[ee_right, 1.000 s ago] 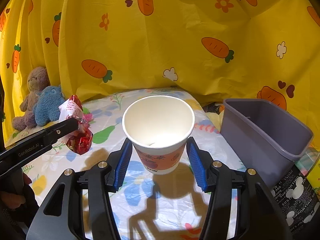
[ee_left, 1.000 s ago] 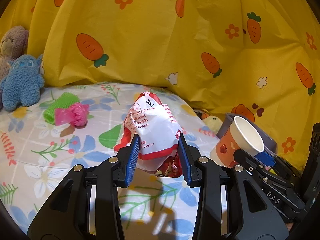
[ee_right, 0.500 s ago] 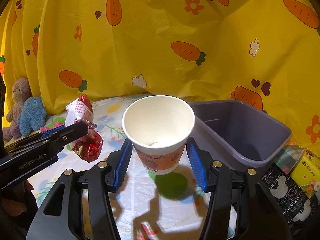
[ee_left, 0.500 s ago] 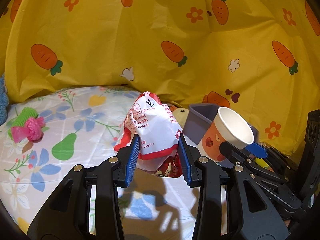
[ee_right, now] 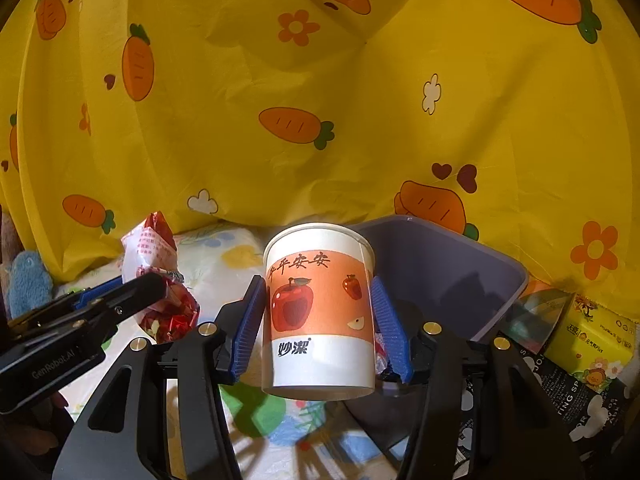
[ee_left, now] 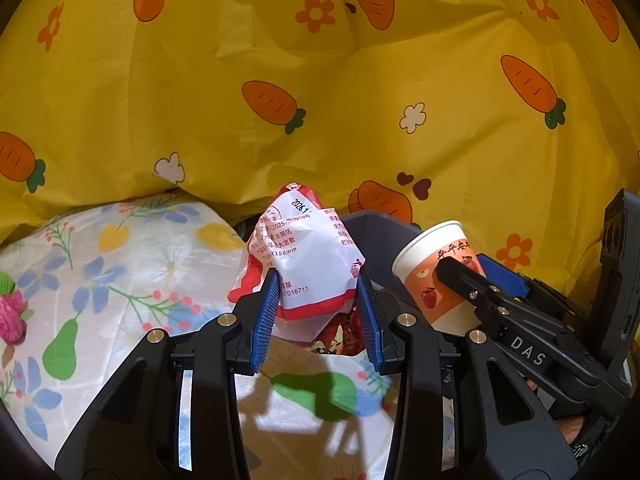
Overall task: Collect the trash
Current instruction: 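Carry the white-red wrapper and white cup over the grey bin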
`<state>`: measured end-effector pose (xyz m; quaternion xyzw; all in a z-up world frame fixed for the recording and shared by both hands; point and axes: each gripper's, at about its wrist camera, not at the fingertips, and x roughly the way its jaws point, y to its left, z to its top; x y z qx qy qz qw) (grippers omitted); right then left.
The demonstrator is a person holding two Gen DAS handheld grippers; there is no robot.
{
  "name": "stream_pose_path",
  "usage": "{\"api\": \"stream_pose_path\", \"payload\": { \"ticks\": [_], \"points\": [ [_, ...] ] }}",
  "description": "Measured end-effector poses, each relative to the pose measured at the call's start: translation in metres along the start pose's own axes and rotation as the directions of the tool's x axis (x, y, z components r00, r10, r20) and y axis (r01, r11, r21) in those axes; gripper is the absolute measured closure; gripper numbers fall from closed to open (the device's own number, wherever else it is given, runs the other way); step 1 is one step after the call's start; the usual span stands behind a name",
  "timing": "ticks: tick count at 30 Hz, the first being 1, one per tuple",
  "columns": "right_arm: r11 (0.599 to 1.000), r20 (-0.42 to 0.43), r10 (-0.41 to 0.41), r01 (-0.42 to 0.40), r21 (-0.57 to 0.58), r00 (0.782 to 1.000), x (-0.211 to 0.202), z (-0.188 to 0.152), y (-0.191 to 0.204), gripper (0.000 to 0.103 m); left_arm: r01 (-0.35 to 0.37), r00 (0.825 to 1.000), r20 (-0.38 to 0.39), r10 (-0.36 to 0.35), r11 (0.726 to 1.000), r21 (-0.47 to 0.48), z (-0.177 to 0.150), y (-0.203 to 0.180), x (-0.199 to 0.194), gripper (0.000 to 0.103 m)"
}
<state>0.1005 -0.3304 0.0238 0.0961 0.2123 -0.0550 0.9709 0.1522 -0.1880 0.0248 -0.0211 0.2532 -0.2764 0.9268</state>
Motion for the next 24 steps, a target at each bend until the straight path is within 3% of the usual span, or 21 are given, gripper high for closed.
{"api": "stream_pose_path", "payload": {
  "ticks": [8,12,24],
  "points": [
    [0.993,0.027,-0.105,0.104,0.056,0.994,0.014,0.019,-0.037,0.049,0.118,0.993,0.024,-0.118,0.993,0.002,0.034,-0.025,0.026,0.066],
    [0.989,0.007,-0.128,0.128,0.072,0.992,0.025,0.015,-0.047,0.049,0.17,0.985,-0.006,-0.17,0.985,-0.006,0.039,-0.037,0.053,0.066],
    [0.982,-0.035,-0.164,0.166,0.088,0.986,0.041,0.007,-0.065,0.049,0.215,0.973,-0.087,-0.215,0.977,-0.011,0.031,-0.05,0.102,0.066]
  ]
}}
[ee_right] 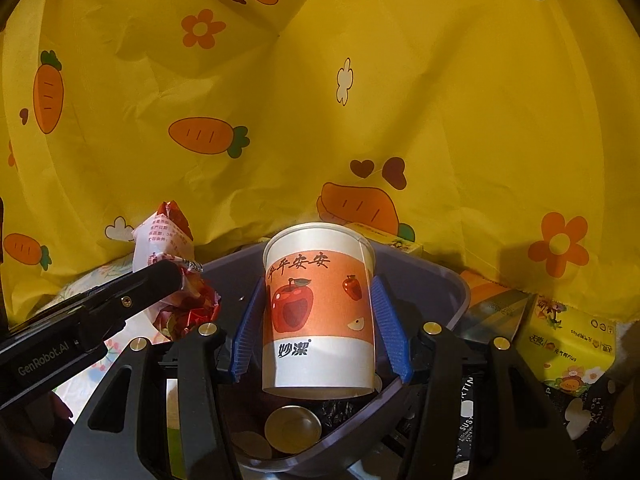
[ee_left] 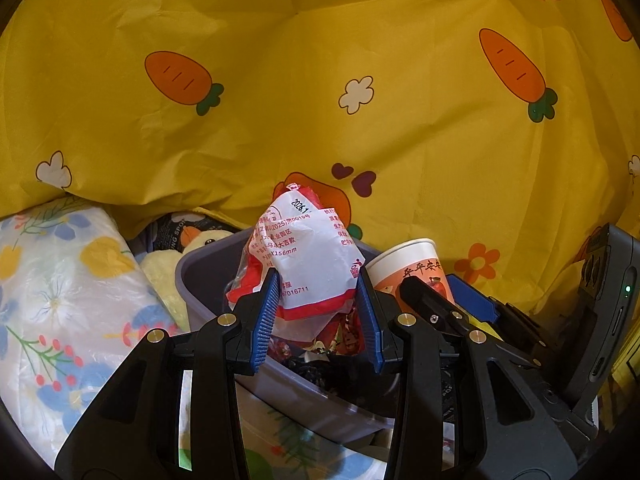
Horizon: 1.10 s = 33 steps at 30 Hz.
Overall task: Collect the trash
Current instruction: 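Carry the white-red wrapper and white cup over the grey bin, then open both tools to drop the wrapper and cup into the grey bin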
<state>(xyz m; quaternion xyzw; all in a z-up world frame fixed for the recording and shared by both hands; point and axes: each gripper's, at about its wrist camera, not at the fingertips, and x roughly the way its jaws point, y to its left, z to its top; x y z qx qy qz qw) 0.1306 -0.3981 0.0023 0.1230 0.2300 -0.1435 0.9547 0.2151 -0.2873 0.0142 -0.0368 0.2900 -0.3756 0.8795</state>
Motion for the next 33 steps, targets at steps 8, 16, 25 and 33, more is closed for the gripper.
{"api": "stream_pose_path", "payload": {
  "ticks": [8,16,25,33],
  "points": [
    [1.0,-0.014,-0.005,0.005,0.004,1.0,0.008,-0.001,-0.004,0.049,0.021,0.999,-0.03,-0.021,1.0,0.002,-0.005,0.0,0.014,0.066],
    [0.999,-0.023,-0.021,0.022,0.03,1.0,0.013,-0.003,-0.012,0.037,-0.005,1.0,-0.018,0.005,1.0,0.01,-0.01,0.004,0.014,0.037],
    [1.0,-0.038,-0.021,0.021,-0.015,0.999,0.01,-0.012,0.002,0.032,-0.102,0.994,0.042,0.103,0.995,-0.01,-0.015,0.018,-0.012,0.016],
    [0.999,-0.028,-0.017,0.016,-0.052,0.999,-0.004,-0.015,0.016,0.031,-0.123,0.991,0.05,0.123,0.992,-0.011,-0.022,0.02,-0.034,0.015]
  ]
}}
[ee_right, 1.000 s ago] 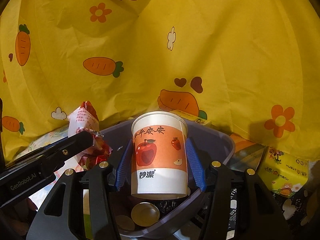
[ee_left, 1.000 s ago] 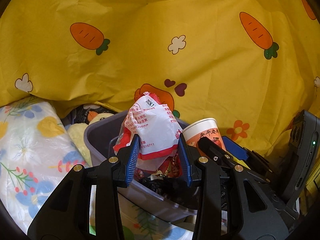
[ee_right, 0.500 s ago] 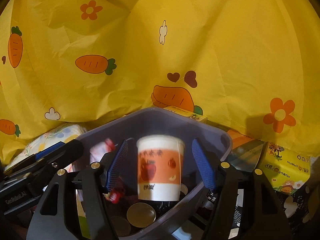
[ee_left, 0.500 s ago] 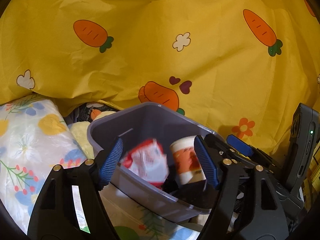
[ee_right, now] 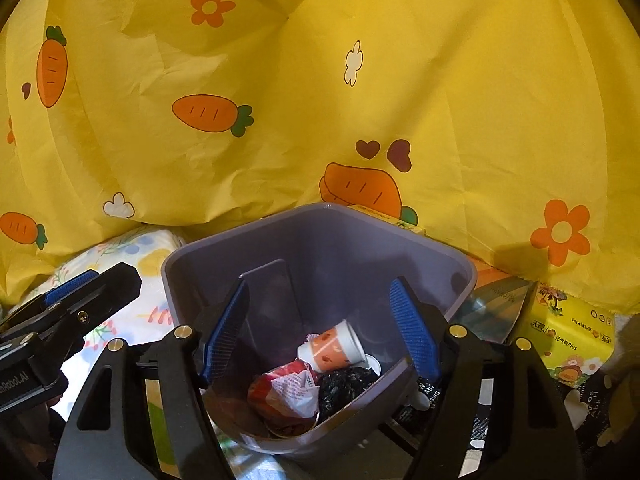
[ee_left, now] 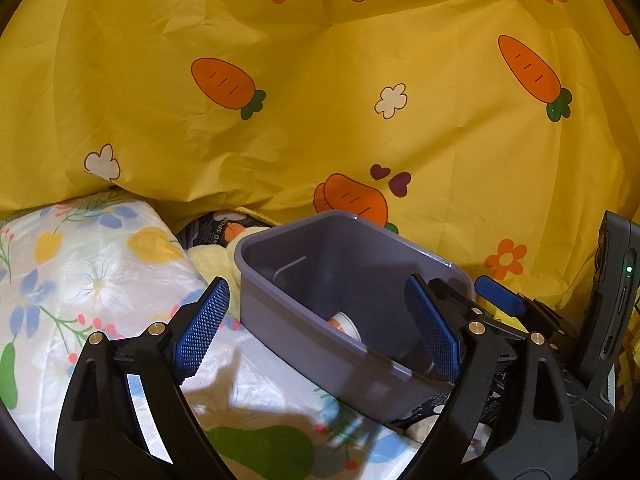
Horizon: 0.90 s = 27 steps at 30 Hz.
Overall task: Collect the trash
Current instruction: 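Open both tools to drop the wrapper and cup into the grey bin, then move both open tools back over the pink bag and green scrubber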
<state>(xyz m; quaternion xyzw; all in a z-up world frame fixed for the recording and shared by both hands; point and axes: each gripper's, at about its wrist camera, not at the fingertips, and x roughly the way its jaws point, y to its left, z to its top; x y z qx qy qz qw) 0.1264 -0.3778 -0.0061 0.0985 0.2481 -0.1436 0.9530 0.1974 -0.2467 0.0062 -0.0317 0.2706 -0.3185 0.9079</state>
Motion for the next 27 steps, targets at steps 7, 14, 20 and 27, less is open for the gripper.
{"api": "stream_pose_path", "payload": {
  "ticks": [7,14,20,27],
  "points": [
    [0.999,0.019,0.003,-0.003,-0.035,1.0,-0.016,-0.005,0.016,0.03,-0.022,1.0,0.019,0.022,1.0,-0.013,-0.008,0.009,-0.027,0.015],
    [0.998,0.027,0.029,-0.028,-0.049,0.999,-0.032,-0.014,0.029,0.024,-0.09,0.995,0.041,0.091,0.996,-0.022,-0.019,0.025,-0.061,0.015],
    [0.994,0.013,0.085,-0.084,-0.066,0.996,-0.04,-0.025,0.054,0.022,-0.229,0.971,0.05,0.232,0.972,-0.055,-0.037,0.055,-0.096,0.015],
    [0.974,-0.038,0.185,-0.189,-0.125,0.982,-0.041,-0.037,0.108,0.022,-0.434,0.898,0.012,0.439,0.891,-0.135,-0.064,0.111,-0.142,0.015]
  ]
}}
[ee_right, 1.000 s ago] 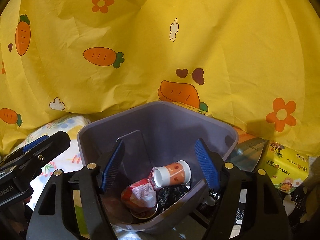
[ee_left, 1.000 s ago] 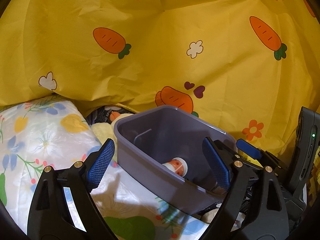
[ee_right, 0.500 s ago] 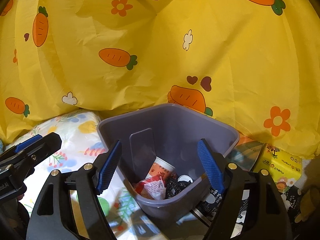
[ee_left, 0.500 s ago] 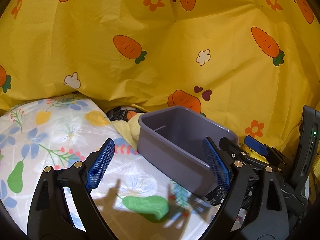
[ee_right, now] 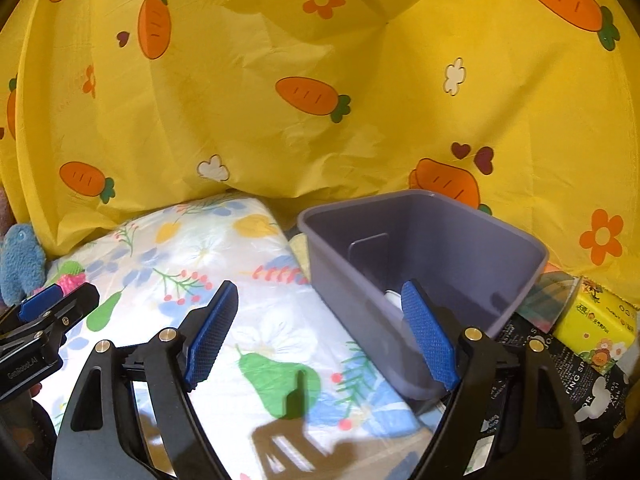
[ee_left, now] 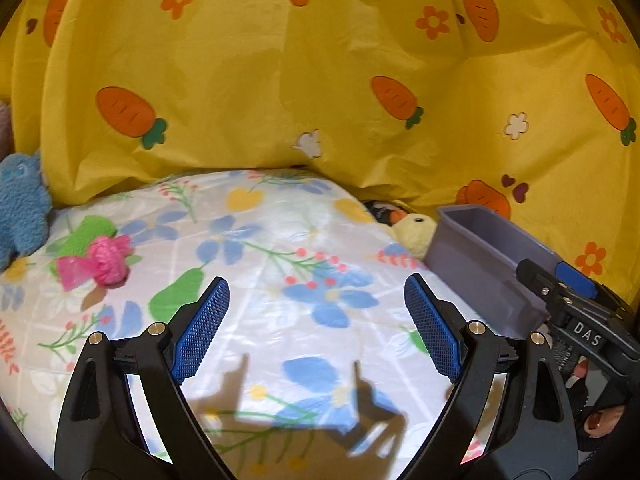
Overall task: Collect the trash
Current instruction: 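Move both open tools back over the pink bag and green scrubber, then grasp the pink plastic bag with the right tool while the left tool grasps the green scrubber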
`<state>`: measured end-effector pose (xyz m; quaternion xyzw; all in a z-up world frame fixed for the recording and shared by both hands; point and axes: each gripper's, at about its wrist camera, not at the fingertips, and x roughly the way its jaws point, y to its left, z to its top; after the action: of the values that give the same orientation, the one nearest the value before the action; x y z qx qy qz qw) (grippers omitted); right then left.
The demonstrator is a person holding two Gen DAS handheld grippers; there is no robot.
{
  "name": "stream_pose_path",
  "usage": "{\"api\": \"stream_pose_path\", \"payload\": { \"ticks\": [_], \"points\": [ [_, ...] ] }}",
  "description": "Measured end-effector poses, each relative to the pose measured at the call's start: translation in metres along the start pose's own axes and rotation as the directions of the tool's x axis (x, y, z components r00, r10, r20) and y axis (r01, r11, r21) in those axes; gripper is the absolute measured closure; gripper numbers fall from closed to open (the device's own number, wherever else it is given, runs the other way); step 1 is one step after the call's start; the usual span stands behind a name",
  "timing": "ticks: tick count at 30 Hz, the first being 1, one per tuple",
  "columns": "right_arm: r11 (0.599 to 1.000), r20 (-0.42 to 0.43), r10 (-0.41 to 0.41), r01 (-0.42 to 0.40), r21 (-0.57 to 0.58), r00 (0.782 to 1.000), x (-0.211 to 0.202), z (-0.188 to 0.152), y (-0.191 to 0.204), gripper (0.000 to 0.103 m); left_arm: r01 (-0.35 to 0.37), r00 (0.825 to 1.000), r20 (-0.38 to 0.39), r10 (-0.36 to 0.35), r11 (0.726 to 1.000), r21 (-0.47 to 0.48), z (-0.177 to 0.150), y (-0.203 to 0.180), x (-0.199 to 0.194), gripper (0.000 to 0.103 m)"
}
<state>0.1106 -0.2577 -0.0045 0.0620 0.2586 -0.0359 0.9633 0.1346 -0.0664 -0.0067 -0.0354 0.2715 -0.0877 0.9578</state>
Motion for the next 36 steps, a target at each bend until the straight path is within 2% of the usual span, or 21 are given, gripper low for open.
{"api": "stream_pose_path", "payload": {
  "ticks": [3,7,11,15,17,18,20,22,26,29,32,36],
  "points": [
    [0.998,-0.016,0.049,-0.05,-0.034,0.999,0.006,-0.001,0.03,0.022,-0.125,0.992,0.005,0.125,0.991,-0.047,-0.008,0.039,-0.012,0.015],
    [0.988,-0.044,0.123,-0.126,-0.089,0.991,0.013,-0.002,0.077,0.022,-0.276,0.961,-0.006,0.277,0.955,-0.111,-0.015,0.091,-0.028,0.015],
    [0.967,-0.085,0.198,-0.209,-0.148,0.977,0.021,-0.003,0.125,0.022,-0.389,0.92,-0.015,0.391,0.907,-0.164,-0.021,0.132,-0.049,0.015],
    [0.936,-0.114,0.266,-0.285,-0.209,0.957,0.025,-0.003,0.173,0.022,-0.488,0.869,-0.025,0.494,0.849,-0.201,-0.023,0.164,-0.068,0.015],
    [0.92,-0.135,0.296,-0.321,-0.227,0.945,0.029,-0.002,0.194,0.022,-0.529,0.844,-0.037,0.535,0.821,-0.216,-0.024,0.177,-0.074,0.015],
    [0.912,-0.148,0.31,-0.338,-0.233,0.939,0.032,-0.001,0.205,0.022,-0.538,0.838,-0.043,0.543,0.812,-0.229,-0.024,0.183,-0.077,0.015],
    [0.899,-0.167,0.324,-0.358,-0.252,0.931,0.036,0.001,0.225,0.022,-0.548,0.831,-0.054,0.554,0.797,-0.255,-0.025,0.194,-0.082,0.015],
    [0.889,-0.185,0.33,-0.371,-0.27,0.926,0.042,0.003,0.242,0.022,-0.547,0.832,-0.063,0.552,0.793,-0.269,-0.024,0.203,-0.085,0.015],
    [0.871,-0.205,0.344,-0.393,-0.294,0.916,0.048,0.004,0.269,0.022,-0.565,0.818,-0.071,0.57,0.777,-0.278,-0.021,0.215,-0.089,0.015],
    [0.855,-0.224,0.354,-0.411,-0.315,0.908,0.054,0.002,0.288,0.022,-0.545,0.832,-0.083,0.549,0.778,-0.314,-0.019,0.23,-0.089,0.015],
    [0.843,-0.254,0.362,-0.432,-0.322,0.897,0.064,0.0,0.307,0.022,-0.554,0.825,-0.095,0.557,0.763,-0.332,-0.015,0.242,-0.088,0.015],
    [0.834,-0.296,0.368,-0.453,-0.315,0.882,0.08,-0.008,0.329,0.022,-0.539,0.833,-0.104,0.543,0.757,-0.369,-0.006,0.254,-0.089,0.015]
  ]
}}
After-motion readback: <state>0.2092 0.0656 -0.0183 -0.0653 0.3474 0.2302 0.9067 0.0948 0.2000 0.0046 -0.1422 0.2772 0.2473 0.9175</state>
